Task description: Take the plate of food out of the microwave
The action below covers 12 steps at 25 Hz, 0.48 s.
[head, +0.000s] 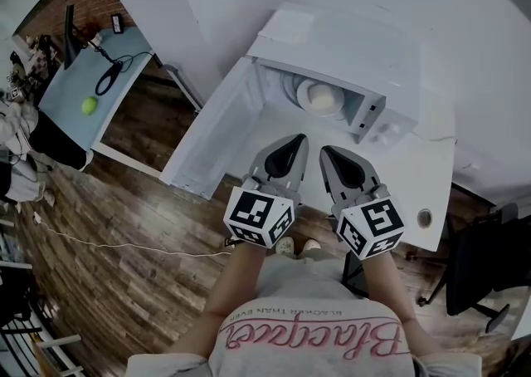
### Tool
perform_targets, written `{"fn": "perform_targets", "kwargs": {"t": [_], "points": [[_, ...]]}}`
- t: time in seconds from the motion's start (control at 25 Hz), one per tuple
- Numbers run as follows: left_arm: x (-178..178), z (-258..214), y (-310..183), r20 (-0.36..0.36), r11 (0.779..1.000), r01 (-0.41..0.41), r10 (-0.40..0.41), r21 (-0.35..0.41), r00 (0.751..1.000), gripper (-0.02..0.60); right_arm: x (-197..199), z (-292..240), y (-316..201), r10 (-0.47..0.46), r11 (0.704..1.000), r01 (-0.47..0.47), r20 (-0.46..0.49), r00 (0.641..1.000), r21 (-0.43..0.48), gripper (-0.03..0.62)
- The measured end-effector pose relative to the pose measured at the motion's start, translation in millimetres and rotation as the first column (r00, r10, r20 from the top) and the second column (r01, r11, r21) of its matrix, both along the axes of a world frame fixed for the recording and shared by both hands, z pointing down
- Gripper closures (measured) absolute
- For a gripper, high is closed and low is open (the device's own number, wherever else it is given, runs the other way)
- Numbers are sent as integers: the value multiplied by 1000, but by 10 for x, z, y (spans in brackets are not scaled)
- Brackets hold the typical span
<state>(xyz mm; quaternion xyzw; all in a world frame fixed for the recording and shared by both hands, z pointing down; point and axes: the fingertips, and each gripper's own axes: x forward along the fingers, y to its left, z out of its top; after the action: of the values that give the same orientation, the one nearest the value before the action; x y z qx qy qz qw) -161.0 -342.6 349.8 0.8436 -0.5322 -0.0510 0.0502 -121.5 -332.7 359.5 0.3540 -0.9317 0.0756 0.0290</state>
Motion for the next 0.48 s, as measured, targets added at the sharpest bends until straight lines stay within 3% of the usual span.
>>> {"fn": "perform_targets", "kwargs": {"t": [0.48], "points": [[250, 121, -124, 21, 999, 43, -43, -33, 999, 575, 434, 39, -223, 39, 998, -36, 70, 997, -43, 582]]}}
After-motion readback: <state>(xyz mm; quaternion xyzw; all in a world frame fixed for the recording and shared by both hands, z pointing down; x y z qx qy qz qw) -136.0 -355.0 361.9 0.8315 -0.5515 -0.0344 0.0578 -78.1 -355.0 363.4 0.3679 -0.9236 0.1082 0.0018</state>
